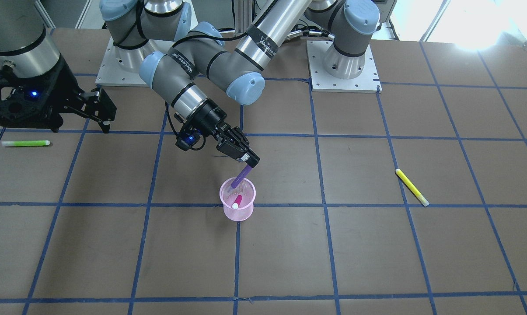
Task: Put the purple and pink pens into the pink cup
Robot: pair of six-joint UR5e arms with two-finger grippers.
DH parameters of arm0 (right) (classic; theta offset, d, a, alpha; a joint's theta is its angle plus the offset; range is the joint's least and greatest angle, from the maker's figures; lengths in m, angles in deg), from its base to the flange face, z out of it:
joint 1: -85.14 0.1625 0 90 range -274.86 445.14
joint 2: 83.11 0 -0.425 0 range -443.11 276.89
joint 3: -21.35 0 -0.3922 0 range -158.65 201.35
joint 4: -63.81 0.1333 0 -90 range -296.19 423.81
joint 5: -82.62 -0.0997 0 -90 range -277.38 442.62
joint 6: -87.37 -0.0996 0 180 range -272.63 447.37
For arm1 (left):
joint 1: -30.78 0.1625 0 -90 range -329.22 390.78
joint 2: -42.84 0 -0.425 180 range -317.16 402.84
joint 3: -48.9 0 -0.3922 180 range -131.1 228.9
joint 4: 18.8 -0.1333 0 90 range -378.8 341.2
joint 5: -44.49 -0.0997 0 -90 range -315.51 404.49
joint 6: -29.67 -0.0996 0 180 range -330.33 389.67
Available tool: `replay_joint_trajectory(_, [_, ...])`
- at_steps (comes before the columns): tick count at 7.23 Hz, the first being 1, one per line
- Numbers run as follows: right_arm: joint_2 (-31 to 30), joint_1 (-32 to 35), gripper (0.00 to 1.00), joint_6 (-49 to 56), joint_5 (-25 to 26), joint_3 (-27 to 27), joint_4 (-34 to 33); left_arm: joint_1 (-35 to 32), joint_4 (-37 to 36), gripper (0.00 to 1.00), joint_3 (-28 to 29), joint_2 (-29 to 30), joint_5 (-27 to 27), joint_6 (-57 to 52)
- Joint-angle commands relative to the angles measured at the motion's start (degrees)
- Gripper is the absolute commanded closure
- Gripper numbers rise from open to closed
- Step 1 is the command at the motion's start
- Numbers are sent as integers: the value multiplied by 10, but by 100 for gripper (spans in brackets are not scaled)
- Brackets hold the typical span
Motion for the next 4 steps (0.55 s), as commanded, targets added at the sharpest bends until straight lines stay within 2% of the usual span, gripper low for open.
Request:
replay_joint_trajectory(1, [1,-2,0,4,-1,0,-2,0,1,19,13,1,4,0])
replay_joint_trajectory(4, [3,-2,0,4,-4,1,-5,5,2,19,29,-46,16,0])
